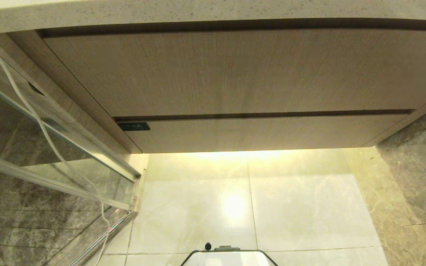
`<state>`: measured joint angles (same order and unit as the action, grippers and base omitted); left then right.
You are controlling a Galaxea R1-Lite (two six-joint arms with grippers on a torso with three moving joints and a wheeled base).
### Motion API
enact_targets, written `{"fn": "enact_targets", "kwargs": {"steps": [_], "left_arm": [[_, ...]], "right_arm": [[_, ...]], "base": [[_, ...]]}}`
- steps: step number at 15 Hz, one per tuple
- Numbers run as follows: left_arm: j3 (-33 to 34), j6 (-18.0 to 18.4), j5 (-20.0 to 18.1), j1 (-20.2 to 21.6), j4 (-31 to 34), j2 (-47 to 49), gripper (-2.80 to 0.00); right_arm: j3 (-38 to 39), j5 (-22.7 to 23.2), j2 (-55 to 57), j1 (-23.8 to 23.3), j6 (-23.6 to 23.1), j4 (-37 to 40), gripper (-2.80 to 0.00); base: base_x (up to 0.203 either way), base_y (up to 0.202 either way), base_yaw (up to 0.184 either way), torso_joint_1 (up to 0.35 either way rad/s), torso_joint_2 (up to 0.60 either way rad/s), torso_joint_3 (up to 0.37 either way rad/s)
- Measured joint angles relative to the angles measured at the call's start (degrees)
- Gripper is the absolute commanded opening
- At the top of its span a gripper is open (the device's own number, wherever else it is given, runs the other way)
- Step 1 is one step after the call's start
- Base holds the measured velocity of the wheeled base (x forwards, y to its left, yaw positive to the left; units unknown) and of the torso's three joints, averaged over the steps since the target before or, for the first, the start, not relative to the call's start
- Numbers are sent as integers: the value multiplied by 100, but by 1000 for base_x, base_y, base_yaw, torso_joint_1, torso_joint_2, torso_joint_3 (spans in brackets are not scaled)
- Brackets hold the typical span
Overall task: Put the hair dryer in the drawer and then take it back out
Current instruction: Pull open the drawer
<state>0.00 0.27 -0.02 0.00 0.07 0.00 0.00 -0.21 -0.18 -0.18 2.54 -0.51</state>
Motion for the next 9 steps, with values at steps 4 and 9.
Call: {"fn": "enact_targets", "kwargs": {"steps": [4, 9], "left_arm": [[0, -2, 2, 0, 2, 0, -280], [0, 0, 2, 0, 2, 0, -280]], "right_arm": [[0, 2, 2, 0, 0, 0, -280], [0, 7, 6, 0, -95, 23, -280]], "base": [[0, 0, 0, 0, 0, 0], [0, 0, 0, 0, 0, 0]]}}
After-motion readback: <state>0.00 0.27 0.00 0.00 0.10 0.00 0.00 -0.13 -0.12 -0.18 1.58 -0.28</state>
